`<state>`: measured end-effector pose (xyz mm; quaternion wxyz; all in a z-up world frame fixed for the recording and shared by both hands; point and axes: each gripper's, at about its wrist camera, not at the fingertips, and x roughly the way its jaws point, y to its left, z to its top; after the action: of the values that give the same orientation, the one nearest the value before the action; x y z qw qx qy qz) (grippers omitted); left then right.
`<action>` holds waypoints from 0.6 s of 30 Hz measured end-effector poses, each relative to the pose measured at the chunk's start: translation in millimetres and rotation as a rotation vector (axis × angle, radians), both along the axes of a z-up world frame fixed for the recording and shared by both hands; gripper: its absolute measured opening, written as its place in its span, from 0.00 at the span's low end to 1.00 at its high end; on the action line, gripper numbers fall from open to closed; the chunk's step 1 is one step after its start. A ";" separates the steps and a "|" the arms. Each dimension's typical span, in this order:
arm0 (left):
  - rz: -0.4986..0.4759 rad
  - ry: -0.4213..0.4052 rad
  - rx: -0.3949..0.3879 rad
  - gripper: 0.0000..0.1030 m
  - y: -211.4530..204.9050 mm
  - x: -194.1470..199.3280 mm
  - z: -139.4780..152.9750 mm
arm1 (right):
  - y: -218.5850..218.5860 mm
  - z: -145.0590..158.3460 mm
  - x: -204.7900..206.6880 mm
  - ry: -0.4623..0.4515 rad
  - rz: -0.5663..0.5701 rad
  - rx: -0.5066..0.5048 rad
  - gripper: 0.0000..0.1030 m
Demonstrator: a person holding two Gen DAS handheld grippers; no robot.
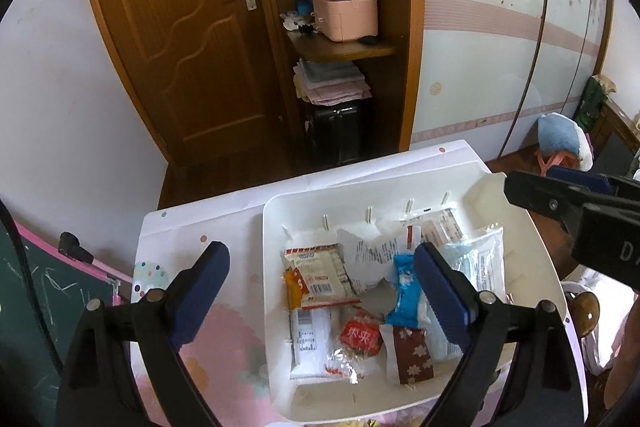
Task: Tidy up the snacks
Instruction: 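Carry both packets into the white basket and open both tools, then withdraw both tools from the basket toward the clear cake bags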
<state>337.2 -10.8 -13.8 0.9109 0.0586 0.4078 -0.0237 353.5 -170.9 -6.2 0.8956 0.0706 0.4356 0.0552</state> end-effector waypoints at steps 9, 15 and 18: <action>-0.008 -0.007 0.001 0.90 3.8 -38.7 18.3 | -5.6 8.6 -36.2 0.008 0.010 0.008 0.54; -0.020 -0.050 -0.007 0.90 9.1 -77.0 47.7 | -6.0 32.6 -71.7 -0.026 0.024 -0.017 0.54; -0.031 -0.072 -0.013 0.91 12.3 -98.7 60.4 | -5.7 44.6 -92.3 -0.049 0.037 -0.022 0.54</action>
<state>238.5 1.4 46.6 0.9249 0.0597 0.3735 -0.0385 261.2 -176.6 38.3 0.9055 0.0511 0.4155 0.0686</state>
